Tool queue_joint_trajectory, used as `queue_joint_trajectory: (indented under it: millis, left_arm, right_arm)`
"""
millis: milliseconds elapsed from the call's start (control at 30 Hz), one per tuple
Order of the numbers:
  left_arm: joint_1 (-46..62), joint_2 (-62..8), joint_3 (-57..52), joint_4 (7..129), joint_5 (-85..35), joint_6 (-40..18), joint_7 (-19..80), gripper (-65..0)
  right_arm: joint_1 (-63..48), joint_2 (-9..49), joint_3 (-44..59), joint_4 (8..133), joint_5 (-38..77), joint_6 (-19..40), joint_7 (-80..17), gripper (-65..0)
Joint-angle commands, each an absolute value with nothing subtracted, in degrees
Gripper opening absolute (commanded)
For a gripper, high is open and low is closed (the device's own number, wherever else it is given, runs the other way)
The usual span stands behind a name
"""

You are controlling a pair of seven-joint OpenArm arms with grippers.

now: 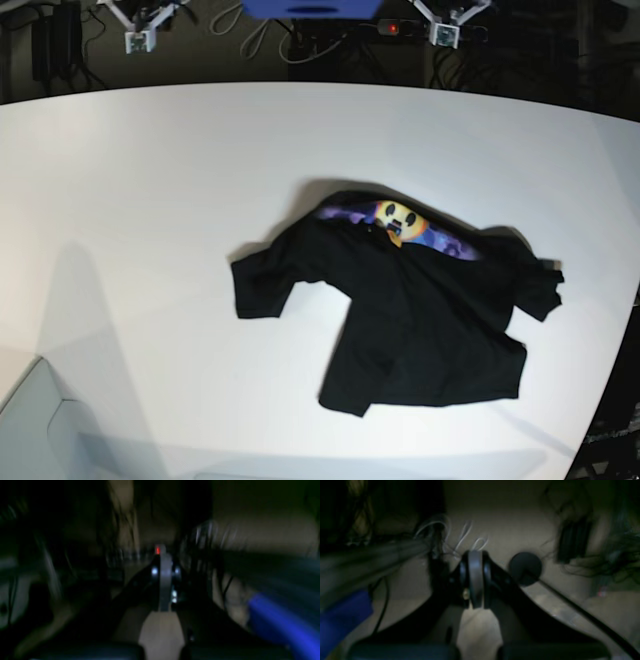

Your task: Layout the t-shirt on the table in an organized manner, then fold the t-shirt properly

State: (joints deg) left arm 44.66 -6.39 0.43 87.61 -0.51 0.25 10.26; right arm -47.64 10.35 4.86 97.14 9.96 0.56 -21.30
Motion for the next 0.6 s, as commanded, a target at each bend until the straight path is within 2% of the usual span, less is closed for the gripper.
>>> queue_joint_trajectory:
  millis: [0,167,267,567]
  left_arm:
    - [46.55,-6.64,0.40,91.47,-0.48,0.22,9.19,-65.0]
    - [50.42,-6.64,0.40,107.21,-0.48,0.48,11.21,-65.0]
    - [50.42,-6.37,0.31,114.42,-0.48,0.48,15.78,-65.0]
    - [41.19,-6.29,0.22,115.82,-0.48,0.57,18.59,-65.0]
  right_arm:
    - [-48.75,11.30,5.93,100.88,10.95,0.31,-21.32,-65.0]
    - [-50.42,12.35,11.74,115.74,13.41,0.31,-27.82,-65.0]
    - [-49.36,12.53,13.23,117.41,13.41,0.40,-27.30,-65.0]
    - [-36.97,13.14,13.32,117.14,13.32,0.40,-27.30,-65.0]
